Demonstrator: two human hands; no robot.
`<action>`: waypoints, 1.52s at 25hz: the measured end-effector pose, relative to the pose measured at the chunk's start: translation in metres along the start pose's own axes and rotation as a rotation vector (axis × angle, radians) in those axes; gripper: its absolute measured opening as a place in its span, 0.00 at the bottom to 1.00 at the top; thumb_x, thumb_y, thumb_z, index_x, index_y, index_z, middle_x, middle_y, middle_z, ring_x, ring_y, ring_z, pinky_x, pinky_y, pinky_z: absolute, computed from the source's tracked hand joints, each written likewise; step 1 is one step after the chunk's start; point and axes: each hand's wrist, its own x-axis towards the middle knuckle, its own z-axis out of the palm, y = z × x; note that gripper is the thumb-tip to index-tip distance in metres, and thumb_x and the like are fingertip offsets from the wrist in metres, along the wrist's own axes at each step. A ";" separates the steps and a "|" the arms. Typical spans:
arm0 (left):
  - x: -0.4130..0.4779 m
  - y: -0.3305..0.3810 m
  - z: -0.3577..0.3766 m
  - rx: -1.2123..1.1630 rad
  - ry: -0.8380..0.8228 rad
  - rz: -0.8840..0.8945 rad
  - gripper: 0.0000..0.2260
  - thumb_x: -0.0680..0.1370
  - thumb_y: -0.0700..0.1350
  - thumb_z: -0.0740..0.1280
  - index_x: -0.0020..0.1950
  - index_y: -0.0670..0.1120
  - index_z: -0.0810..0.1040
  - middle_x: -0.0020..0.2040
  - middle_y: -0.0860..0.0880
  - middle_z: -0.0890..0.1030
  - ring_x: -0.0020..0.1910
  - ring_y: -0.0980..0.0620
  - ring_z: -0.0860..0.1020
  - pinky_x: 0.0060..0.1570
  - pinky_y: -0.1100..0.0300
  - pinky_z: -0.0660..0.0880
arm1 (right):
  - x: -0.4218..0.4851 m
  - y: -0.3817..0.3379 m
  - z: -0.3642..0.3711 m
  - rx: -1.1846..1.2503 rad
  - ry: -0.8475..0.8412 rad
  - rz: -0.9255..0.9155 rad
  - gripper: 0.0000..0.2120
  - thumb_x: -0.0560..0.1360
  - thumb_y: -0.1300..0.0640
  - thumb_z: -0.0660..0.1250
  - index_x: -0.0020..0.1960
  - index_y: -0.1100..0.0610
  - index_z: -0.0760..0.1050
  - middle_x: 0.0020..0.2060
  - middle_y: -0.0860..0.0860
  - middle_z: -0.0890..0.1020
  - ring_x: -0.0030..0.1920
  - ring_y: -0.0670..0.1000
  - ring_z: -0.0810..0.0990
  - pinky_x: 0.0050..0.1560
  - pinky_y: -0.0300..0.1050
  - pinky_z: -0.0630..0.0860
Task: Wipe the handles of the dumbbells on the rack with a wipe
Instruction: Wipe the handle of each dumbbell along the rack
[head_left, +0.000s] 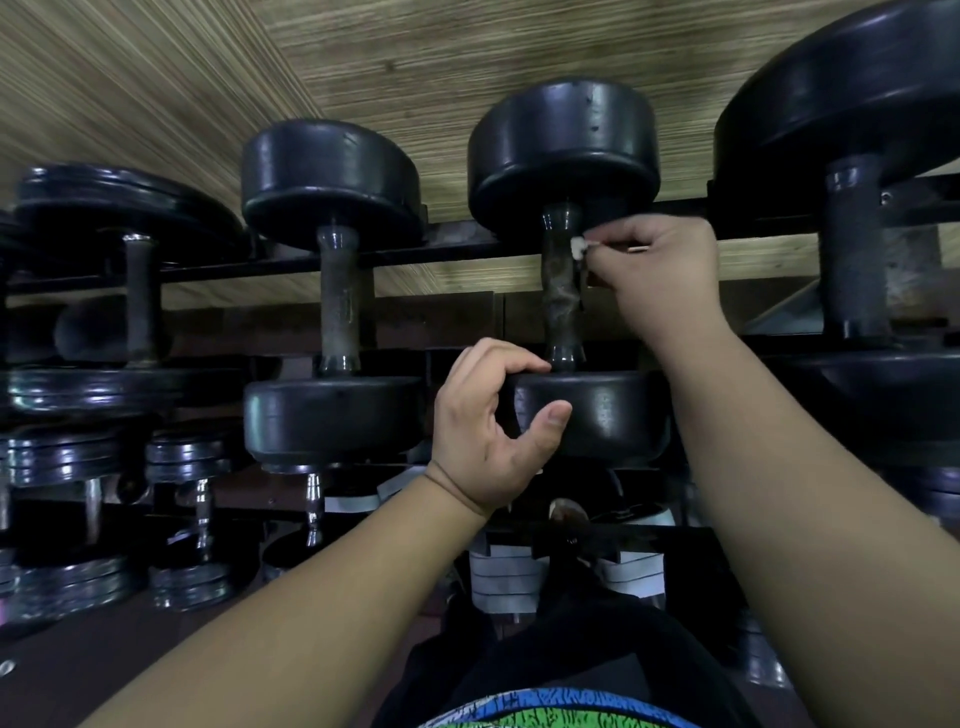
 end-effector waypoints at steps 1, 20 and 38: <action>0.000 0.000 0.000 0.003 -0.003 0.003 0.28 0.80 0.65 0.64 0.51 0.38 0.82 0.48 0.46 0.80 0.50 0.45 0.80 0.48 0.43 0.78 | -0.007 0.003 -0.007 -0.013 -0.060 0.017 0.04 0.72 0.61 0.77 0.45 0.54 0.87 0.32 0.45 0.83 0.30 0.36 0.78 0.37 0.32 0.75; -0.004 -0.009 -0.011 0.040 -0.146 -0.069 0.21 0.77 0.58 0.62 0.57 0.42 0.79 0.51 0.47 0.78 0.50 0.51 0.77 0.52 0.57 0.74 | -0.046 -0.017 -0.044 -0.214 -0.397 -0.012 0.08 0.73 0.64 0.76 0.40 0.52 0.85 0.35 0.53 0.87 0.37 0.48 0.86 0.40 0.39 0.81; -0.069 0.099 -0.051 0.012 -0.242 -0.253 0.12 0.80 0.48 0.71 0.63 0.51 0.80 0.60 0.54 0.82 0.60 0.52 0.80 0.64 0.52 0.78 | -0.242 -0.028 -0.130 -0.066 0.140 -0.129 0.13 0.72 0.42 0.77 0.44 0.51 0.83 0.36 0.53 0.87 0.43 0.58 0.87 0.50 0.61 0.85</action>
